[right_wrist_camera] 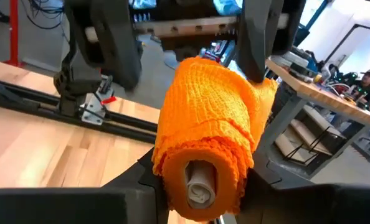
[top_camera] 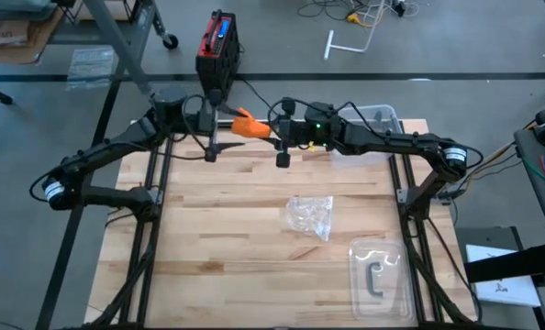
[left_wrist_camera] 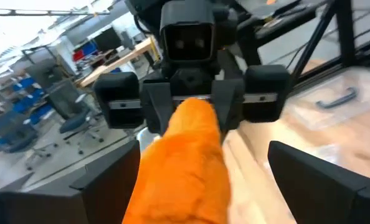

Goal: Roll bandage
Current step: Roll the orange bandage

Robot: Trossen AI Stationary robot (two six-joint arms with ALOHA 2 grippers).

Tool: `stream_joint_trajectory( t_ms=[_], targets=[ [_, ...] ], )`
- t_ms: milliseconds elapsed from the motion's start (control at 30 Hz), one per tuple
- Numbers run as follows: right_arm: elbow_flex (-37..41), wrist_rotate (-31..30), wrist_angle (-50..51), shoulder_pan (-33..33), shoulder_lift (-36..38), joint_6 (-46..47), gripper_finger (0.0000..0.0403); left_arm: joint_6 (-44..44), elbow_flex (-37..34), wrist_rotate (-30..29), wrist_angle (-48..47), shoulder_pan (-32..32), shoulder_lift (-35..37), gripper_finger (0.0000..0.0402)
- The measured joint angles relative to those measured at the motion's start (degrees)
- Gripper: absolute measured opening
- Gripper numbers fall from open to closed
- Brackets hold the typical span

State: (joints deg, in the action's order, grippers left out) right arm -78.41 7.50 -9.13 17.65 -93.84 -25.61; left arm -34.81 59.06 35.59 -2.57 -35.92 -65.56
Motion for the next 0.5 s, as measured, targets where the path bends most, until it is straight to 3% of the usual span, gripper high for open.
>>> stream_joint_trajectory(
  t_ms=[300,500],
  targets=[
    [0.0,0.2,-0.1,0.0,0.0,-0.2,0.0117,-0.3,0.1,-2.1,-0.1,0.3,-2.5,0.0308],
    [0.0,0.2,-0.1,0.0,0.0,-2.1,0.0113,1.5,0.1,-2.2,-0.4,0.3,-2.7,0.0246]
  ],
)
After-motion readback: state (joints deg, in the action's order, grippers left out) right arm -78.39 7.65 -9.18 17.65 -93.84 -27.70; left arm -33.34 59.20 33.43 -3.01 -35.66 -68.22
